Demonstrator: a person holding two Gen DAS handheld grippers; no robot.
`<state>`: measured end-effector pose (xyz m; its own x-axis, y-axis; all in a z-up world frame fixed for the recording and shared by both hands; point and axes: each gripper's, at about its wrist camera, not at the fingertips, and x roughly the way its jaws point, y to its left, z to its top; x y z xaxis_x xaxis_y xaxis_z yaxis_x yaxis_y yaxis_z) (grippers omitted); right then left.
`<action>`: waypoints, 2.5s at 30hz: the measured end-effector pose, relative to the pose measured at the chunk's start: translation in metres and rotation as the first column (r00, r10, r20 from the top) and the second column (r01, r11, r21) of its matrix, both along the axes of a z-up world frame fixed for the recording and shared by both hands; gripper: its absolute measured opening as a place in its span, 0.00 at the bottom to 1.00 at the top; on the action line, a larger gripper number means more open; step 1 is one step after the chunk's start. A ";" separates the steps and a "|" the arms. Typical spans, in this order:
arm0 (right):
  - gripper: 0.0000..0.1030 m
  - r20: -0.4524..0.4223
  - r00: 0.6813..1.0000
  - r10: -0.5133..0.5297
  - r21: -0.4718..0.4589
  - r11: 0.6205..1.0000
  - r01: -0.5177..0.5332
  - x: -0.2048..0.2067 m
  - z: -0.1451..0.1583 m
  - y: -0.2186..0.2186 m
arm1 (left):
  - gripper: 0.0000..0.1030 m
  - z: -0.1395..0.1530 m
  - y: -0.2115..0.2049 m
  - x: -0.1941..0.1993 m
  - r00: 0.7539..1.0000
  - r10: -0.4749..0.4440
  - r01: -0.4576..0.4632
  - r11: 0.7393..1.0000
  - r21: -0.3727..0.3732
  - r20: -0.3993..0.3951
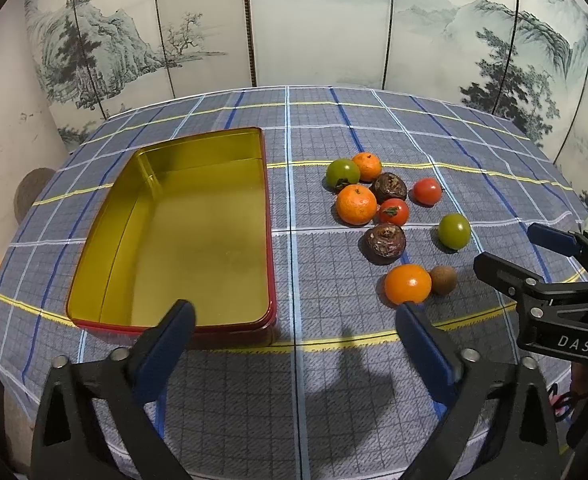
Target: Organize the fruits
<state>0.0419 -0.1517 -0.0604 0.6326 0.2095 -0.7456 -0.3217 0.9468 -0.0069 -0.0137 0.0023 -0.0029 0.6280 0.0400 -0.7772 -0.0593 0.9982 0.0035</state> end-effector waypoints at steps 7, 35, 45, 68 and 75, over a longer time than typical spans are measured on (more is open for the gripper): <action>0.75 -0.030 0.999 0.019 0.004 1.000 -0.019 0.000 -0.010 -0.001 | 0.93 0.000 0.000 -0.002 1.000 -0.011 0.011 1.000 0.003 -0.002; 0.29 -0.111 0.985 0.129 0.004 0.992 -0.130 0.011 -0.050 0.023 | 0.89 -0.007 -0.006 0.004 0.999 -0.035 0.036 0.999 0.009 -0.031; 0.23 -0.103 0.988 0.112 0.002 0.994 -0.112 0.014 -0.049 0.017 | 0.88 -0.008 -0.016 0.009 0.997 -0.071 0.071 0.997 0.000 -0.034; 0.23 -0.079 0.993 -0.089 0.039 0.995 0.092 0.033 -0.048 -0.068 | 0.79 -0.025 -0.058 0.046 0.982 -0.168 0.161 0.984 -0.082 -0.090; 0.23 -0.073 0.993 -0.088 0.053 0.994 0.092 0.031 -0.048 -0.069 | 0.75 -0.035 -0.066 0.059 0.980 -0.163 0.158 0.986 -0.052 -0.111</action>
